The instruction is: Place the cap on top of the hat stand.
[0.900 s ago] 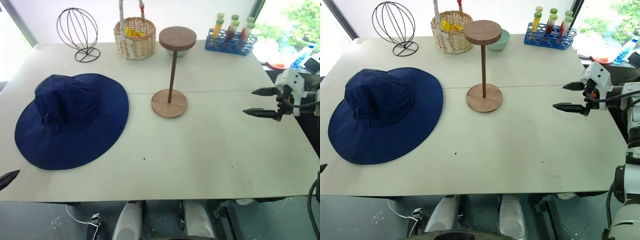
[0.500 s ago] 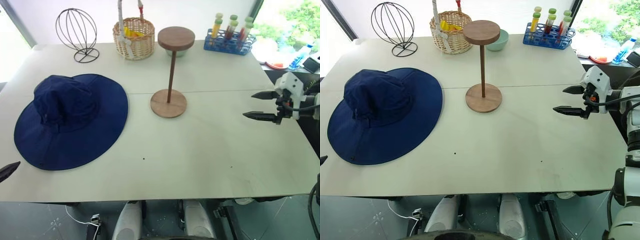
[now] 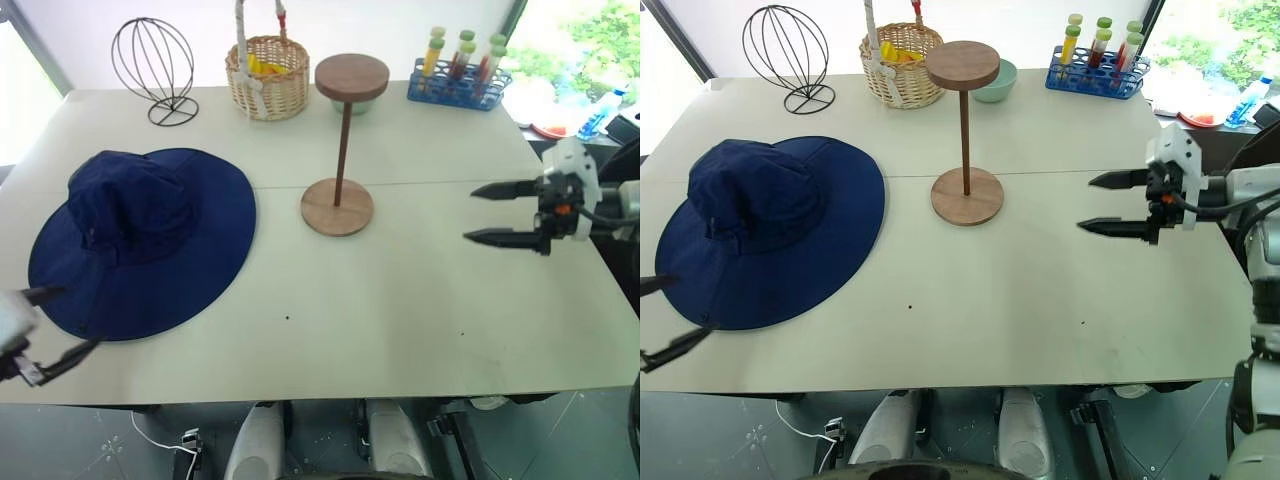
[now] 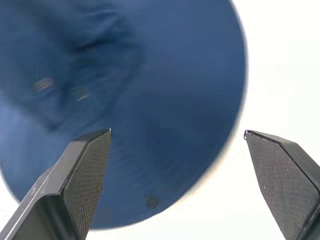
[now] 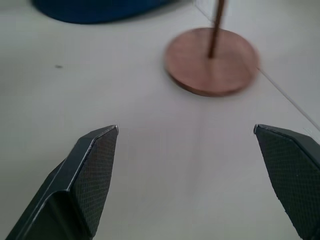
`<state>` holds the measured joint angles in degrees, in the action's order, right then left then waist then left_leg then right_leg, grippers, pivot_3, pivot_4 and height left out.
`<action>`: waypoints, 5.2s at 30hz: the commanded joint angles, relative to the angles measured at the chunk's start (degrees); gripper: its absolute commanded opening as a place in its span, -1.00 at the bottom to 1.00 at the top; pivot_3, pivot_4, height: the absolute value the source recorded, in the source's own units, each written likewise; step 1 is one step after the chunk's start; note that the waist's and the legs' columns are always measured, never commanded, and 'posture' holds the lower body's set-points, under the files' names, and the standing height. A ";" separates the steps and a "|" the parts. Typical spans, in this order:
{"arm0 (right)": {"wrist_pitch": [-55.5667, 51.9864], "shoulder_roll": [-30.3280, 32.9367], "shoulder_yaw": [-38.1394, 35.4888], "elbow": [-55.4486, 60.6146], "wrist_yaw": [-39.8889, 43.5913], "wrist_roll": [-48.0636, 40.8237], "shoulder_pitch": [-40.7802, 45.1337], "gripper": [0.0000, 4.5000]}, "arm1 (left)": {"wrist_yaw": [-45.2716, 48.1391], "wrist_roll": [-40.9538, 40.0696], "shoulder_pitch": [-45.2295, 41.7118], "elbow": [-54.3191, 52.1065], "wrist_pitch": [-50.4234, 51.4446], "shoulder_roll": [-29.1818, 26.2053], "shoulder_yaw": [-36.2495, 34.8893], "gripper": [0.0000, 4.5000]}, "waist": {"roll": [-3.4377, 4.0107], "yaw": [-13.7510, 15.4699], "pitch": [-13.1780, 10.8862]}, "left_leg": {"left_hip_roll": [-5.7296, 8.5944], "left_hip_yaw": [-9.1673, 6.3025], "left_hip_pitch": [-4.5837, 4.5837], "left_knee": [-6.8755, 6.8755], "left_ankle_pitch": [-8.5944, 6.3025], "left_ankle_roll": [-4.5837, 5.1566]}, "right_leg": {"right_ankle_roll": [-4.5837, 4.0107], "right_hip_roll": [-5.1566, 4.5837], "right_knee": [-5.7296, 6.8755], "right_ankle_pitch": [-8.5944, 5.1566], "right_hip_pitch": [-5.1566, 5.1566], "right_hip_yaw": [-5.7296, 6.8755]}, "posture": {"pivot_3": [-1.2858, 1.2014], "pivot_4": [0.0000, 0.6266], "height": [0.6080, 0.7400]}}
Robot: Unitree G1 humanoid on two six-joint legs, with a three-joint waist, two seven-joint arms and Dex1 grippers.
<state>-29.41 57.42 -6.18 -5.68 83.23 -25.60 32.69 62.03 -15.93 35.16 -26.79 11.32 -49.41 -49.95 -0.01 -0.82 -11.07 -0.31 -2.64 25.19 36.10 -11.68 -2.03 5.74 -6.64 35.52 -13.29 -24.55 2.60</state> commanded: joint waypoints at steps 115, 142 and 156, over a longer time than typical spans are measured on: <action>-17.34 7.89 -23.95 23.07 -28.25 -25.36 -4.42 1.00 | -37.74 21.29 -124.25 69.90 -5.18 20.98 50.88 -0.98 | -1.24 1.58 -0.22 | -1.61 2.45 -0.38 0.15 0.03 0.02 | 0.44 -0.03 -0.11 0.59 0.21 0.17 | 0.03 -0.52 0.98; -29.31 10.50 -42.23 21.70 -34.18 -30.88 -9.28 1.00 | -24.31 7.47 -97.76 31.94 -18.79 21.05 45.55 -0.98 | -1.07 1.48 -0.18 | -1.61 2.48 -0.39 0.81 0.05 -0.01 | 0.41 -0.02 0.48 0.62 0.18 -0.05 | 0.03 -0.52 0.98; -25.77 9.02 -37.15 20.15 -35.31 -30.81 -8.58 1.00 | -38.44 23.49 -77.61 32.71 -49.68 17.67 44.66 -0.98 | -1.02 1.61 -0.14 | -1.60 2.60 -0.60 1.04 0.03 0.01 | 0.12 -0.03 0.42 0.60 0.52 -0.22 | 0.03 -0.52 0.98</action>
<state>-56.97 66.30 -43.20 14.85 48.16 -56.45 22.74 25.77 5.55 -44.46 5.67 -34.70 -31.34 -4.21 -1.03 0.79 -11.20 -1.90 -0.01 24.55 37.12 -11.65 -2.00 5.87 -6.67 35.96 -12.70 -24.02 2.36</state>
